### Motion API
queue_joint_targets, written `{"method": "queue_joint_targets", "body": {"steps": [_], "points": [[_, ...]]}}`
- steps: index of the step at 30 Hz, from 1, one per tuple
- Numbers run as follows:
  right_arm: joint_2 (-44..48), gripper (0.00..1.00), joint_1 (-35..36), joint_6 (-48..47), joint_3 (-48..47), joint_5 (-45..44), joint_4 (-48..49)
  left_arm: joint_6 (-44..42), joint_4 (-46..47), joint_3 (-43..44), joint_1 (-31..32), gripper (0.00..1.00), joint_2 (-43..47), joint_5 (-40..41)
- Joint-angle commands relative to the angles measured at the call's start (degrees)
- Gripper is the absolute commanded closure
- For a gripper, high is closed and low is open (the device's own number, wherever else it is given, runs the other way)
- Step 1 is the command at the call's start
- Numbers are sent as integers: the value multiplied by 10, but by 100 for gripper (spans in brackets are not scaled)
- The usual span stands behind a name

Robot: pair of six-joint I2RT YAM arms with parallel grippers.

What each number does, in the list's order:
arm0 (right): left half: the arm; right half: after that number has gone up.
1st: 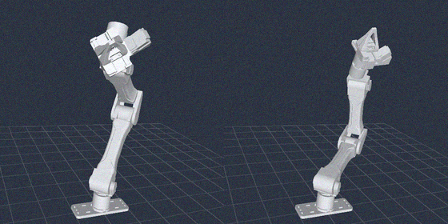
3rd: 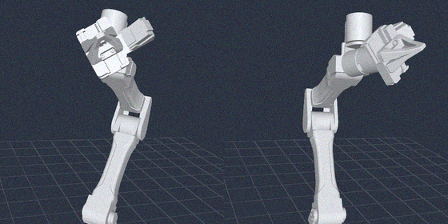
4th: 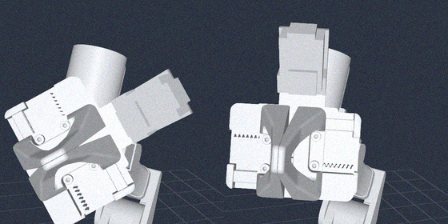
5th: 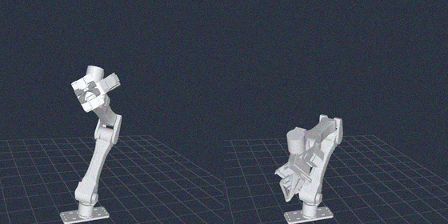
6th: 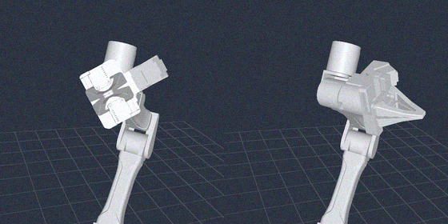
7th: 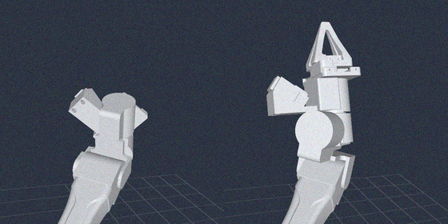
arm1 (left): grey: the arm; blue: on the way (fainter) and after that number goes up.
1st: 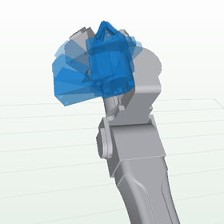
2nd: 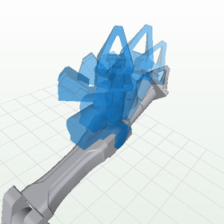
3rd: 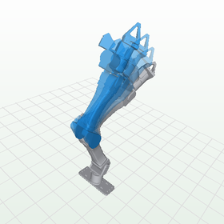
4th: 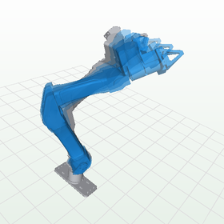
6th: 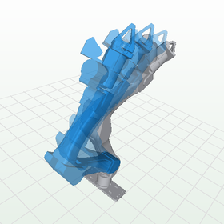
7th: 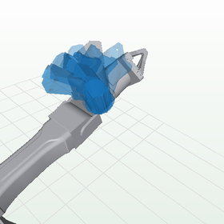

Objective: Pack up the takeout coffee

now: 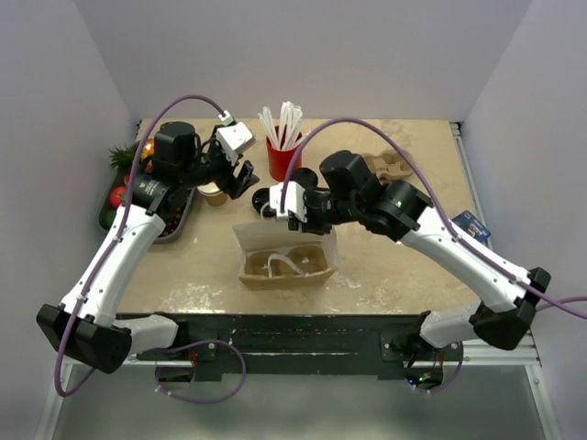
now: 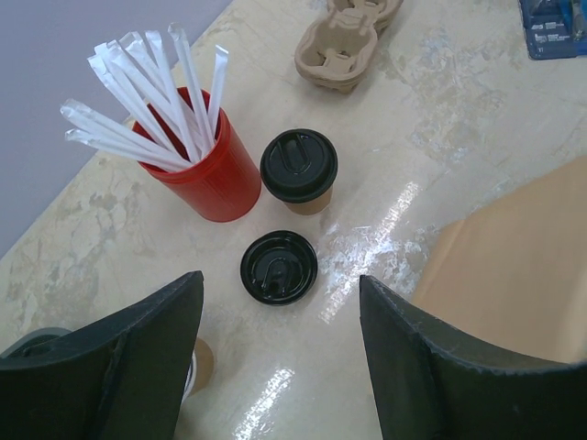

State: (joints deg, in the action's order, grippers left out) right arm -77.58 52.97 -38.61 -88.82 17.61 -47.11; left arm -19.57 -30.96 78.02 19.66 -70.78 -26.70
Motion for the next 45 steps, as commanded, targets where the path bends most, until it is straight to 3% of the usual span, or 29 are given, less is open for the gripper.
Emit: {"method": "queue_joint_targets", "body": {"steps": [1, 3, 7, 12, 16, 20, 24, 27, 30, 33, 38, 42, 45], "points": [[-53, 55, -30, 41, -78, 52, -44, 29, 6, 28, -6, 27, -7, -21], [-69, 52, -59, 66, -101, 88, -48, 37, 2, 32, -7, 27, -8, -22], [-113, 37, -135, 133, -242, 151, -51, 36, -2, 38, -13, 26, 1, -51], [-126, 32, -168, 173, -333, 169, -31, 16, -15, 16, -13, 26, 4, -111], [-101, 30, -189, 212, -272, 135, 32, 2, -35, 3, -13, 26, -14, -203], [-86, 31, -220, 222, -204, 89, 92, -2, -8, -16, -13, 26, -30, -191], [-87, 32, -283, 229, -164, 137, 119, -94, -88, 21, -13, 27, -76, -205], [-95, 32, -332, 252, -140, 176, 163, -80, -117, 74, -14, 29, -100, -162], [-100, 33, -340, 228, -110, 183, 199, -16, -20, 64, -26, 28, -62, -68], [-112, 33, -340, 222, -90, 202, 221, -10, 3, 84, -43, 27, -32, -48], [-150, 33, -338, 204, -93, 233, 209, -79, -83, 126, -49, 26, -23, -100], [-183, 34, -339, 195, -107, 237, 203, -174, -209, 126, -49, 26, -35, -157], [-210, 34, -339, 196, -125, 245, 203, -164, -217, 108, -48, 26, -48, -182]]}}
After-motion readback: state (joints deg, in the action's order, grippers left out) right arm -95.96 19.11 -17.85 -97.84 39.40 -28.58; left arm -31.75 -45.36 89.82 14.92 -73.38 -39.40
